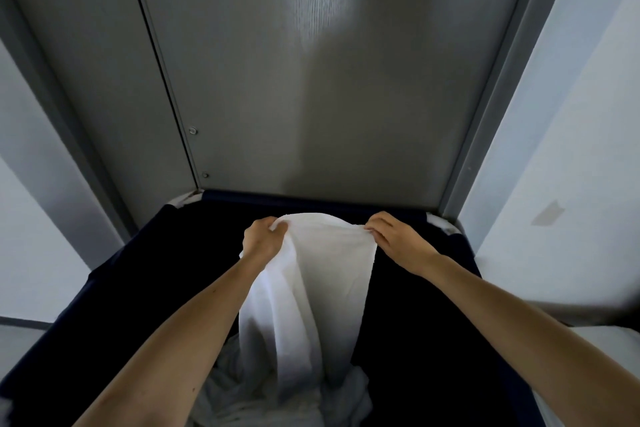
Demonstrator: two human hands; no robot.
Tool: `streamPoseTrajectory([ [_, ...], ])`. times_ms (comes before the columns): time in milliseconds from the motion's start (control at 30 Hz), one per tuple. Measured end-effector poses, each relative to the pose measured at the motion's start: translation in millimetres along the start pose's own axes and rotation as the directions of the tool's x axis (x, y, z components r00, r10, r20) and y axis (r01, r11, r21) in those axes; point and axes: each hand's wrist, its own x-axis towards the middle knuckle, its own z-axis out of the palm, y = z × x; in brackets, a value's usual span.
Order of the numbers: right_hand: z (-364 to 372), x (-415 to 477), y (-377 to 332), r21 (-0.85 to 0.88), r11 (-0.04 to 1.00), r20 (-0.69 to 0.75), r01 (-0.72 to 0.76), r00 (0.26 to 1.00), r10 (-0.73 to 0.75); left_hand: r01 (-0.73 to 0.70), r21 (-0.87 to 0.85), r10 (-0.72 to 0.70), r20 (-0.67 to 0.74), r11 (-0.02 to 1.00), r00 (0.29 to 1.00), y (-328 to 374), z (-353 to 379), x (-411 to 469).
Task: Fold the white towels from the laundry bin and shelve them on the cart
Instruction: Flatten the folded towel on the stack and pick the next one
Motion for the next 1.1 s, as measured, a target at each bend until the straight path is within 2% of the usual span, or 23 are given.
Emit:
streamPoseTrajectory([
  [33,-0.9,-0.2,2.6,-0.062,0.996,0.023,0.066,0.998,-0.065,-0.008,0.013,0.008,0.001,1.000,1.000,-0.6,-1.3,-0.2],
  [133,2.9,2.2,15.1,0.019,0.999,-0.004,0.049,0.999,-0.049,-0.042,0.058,0.041,0.017,0.997,0.999,-2.9,-3.6,-1.2],
  [233,3.0,6.6,13.5,-0.015,0.996,0.167,0.085,0.983,-0.082,-0.060,0.098,0.057,0.032,0.993,0.998,-6.7,-6.0,-3.3],
  [300,-4.7,6.5,11.5,-0.052,0.985,0.257,0.163,0.956,-0.144,-0.067,0.080,0.064,0.039,0.995,0.997,-9.0,-5.2,-4.1],
  [367,-9.6,5.2,9.9,-0.050,0.991,0.353,0.124,0.930,-0.099,-0.086,0.085,0.082,0.051,0.993,0.995,-8.4,-3.4,-5.7],
  [433,-9.8,2.6,6.6,-0.020,0.995,0.356,0.102,0.930,-0.088,-0.095,0.093,0.090,0.061,0.991,0.994,-6.6,-2.7,-6.2],
  [533,-0.7,1.0,2.7,0.120,0.992,0.332,-0.033,0.943,-0.009,-0.095,0.108,0.088,0.070,0.990,0.994,-6.6,-4.6,-6.1],
  [633,2.0,-0.4,-4.9,0.321,0.922,0.353,-0.217,0.931,0.096,-0.096,0.106,0.088,0.083,0.990,0.993,-7.6,-6.7,-7.7],
  [700,3.1,-0.6,-9.1,0.393,0.881,0.359,-0.265,0.926,0.119,-0.081,0.098,0.075,0.067,0.992,0.995,-9.3,-8.2,-8.7],
  [833,4.7,2.3,-13.2,0.431,0.861,0.343,-0.270,0.932,0.120,-0.028,0.082,0.024,0.039,0.996,0.999,-13.9,-9.7,-8.6],
  [967,4.8,3.3,-13.7,0.445,0.852,0.341,-0.276,0.932,0.123,-0.034,0.086,0.030,0.052,0.996,0.998,-14.9,-10.7,-8.5],
  [1033,5.3,4.8,-16.5,0.406,0.880,0.355,-0.248,0.930,0.098,-0.043,0.094,0.037,0.062,0.995,0.997,-15.0,-11.3,-8.3],
  [1100,6.8,5.1,-18.5,0.287,0.944,0.357,-0.165,0.932,0.055,-0.048,0.109,0.039,0.085,0.993,0.996,-16.1,-10.5,-8.8],
])
